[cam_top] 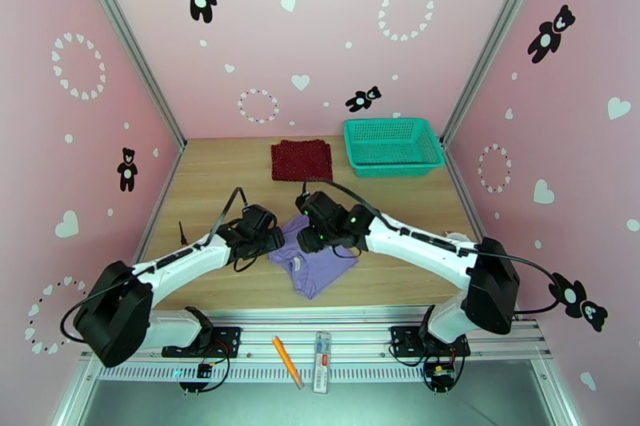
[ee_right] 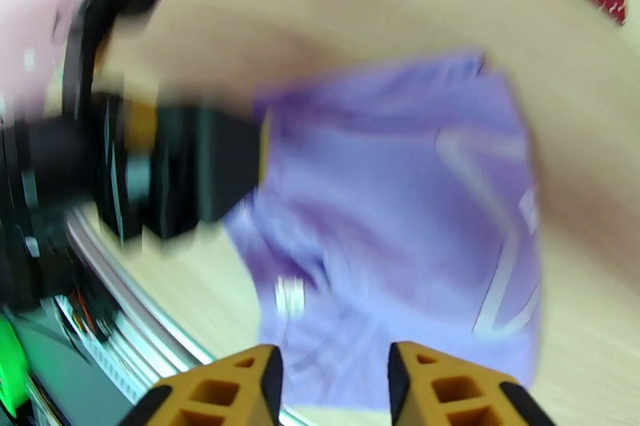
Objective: Fold and stack the mixed laundry pile
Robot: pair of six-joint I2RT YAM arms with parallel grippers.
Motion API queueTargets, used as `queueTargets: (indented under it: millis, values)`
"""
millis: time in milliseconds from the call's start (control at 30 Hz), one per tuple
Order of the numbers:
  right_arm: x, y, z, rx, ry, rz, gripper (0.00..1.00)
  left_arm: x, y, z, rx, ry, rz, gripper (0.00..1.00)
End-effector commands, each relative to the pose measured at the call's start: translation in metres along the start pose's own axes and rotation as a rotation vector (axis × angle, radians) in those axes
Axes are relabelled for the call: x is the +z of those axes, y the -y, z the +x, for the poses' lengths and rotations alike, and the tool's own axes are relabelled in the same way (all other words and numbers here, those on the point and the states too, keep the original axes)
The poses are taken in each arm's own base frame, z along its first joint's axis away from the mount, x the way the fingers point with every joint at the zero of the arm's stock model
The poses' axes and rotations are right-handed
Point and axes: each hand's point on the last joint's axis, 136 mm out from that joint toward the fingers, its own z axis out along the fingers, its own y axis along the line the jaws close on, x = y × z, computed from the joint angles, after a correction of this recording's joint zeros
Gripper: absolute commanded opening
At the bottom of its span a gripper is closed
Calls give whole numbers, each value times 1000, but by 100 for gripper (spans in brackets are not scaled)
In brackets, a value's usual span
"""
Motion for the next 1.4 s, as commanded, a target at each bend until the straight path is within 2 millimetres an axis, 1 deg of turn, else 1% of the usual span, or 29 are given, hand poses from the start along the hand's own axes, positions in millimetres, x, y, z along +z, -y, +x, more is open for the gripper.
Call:
queueTargets:
  millis: [0, 100, 167, 233, 367, 467, 533, 600, 667, 733, 767, 800, 833, 867, 900, 967, 1000, 1067, 1133, 1200, 1267, 1333, 1367]
  values:
    - [21, -5, 48, -69, -131, 43, 42, 14, 15, -6, -40, 13, 34, 79]
    - [32, -13, 63, -74, -146, 39, 37, 27, 22, -2, -34, -17, 33, 70]
    - [36, -17, 69, -80, -151, 35, 37, 34, 26, 2, -28, -37, 34, 65]
    - [41, -22, 74, -94, -159, 38, 38, 38, 27, 7, -18, -52, 29, 63]
    - [51, -33, 83, -116, -187, 32, 42, 43, 24, 13, -13, -60, 9, 54]
    - [59, -38, 91, -134, -217, 46, 43, 46, 21, 12, -14, -57, -7, 39]
    - [65, -35, 95, -136, -234, 72, 43, 49, 20, 11, -11, -54, -18, 27]
    - [70, -30, 97, -132, -240, 106, 42, 52, 20, 11, -3, -54, -29, 22]
    - [71, -23, 93, -125, -228, 154, 32, 55, 21, 10, 5, -56, -39, 19]
    - [68, -17, 89, -117, -209, 194, 16, 59, 16, 11, 17, -62, -63, 16]
    - [67, -16, 87, -115, -202, 201, 10, 58, 25, 3, 19, -43, -54, 14]
    - [64, -15, 87, -116, -200, 205, 4, 59, 25, 0, 27, -37, -64, 13]
    - [61, -15, 87, -119, -201, 208, 1, 59, 26, -2, 36, -31, -72, 12]
    - [60, -14, 88, -121, -206, 211, 1, 60, 27, -5, 43, -28, -81, 12]
    - [58, -14, 91, -128, -216, 211, 2, 60, 28, -8, 53, -20, -87, 12]
    - [58, -17, 96, -137, -236, 193, 8, 62, 31, -17, 68, -5, -98, 12]
    - [58, -21, 99, -143, -247, 175, 14, 63, 34, -23, 76, 2, -103, 12]
    - [59, -29, 102, -145, -259, 141, 33, 65, 39, -34, 92, 18, -107, 11]
    - [55, -35, 99, -140, -249, 113, 44, 68, 46, -46, 111, 37, -102, 11]
    - [43, -36, 90, -137, -215, 106, 53, 71, 58, -59, 154, 56, -85, 11]
    - [28, -31, 78, -127, -183, 111, 58, 74, 73, -70, 201, 66, -57, 12]
    - [10, -18, 67, -102, -151, 132, 63, 77, 92, -77, 247, 65, -11, 14]
    - [1, -9, 61, -80, -132, 143, 65, 78, 103, -80, 267, 59, 20, 17]
